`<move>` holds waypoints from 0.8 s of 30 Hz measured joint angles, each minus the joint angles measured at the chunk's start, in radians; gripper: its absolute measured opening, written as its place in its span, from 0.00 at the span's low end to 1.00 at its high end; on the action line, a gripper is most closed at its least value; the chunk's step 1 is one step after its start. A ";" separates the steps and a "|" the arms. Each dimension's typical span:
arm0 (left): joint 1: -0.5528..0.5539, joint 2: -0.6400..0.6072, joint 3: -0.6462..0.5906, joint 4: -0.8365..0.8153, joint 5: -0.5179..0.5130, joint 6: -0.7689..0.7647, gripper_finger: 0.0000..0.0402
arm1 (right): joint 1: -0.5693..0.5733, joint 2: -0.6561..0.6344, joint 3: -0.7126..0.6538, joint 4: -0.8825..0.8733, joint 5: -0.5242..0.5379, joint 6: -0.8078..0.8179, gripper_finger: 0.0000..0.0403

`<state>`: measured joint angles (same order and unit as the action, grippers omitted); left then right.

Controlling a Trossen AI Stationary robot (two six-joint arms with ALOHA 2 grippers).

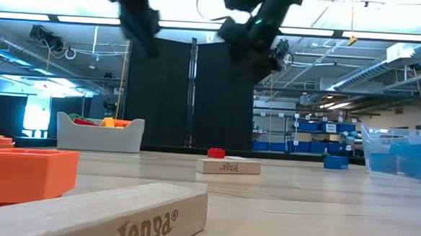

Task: Sort blocks by size
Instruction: Put the small red game piece into the transparent bin

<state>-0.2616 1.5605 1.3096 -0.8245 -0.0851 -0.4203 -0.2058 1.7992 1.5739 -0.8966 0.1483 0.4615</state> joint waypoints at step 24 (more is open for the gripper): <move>0.120 -0.551 -0.534 0.041 0.057 -0.007 0.51 | -0.269 0.542 0.407 -0.012 -0.099 0.059 0.87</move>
<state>-0.1417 1.0098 0.7760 -0.7835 -0.0284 -0.4272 -0.4752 2.3413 1.9812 -0.9081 0.0496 0.5202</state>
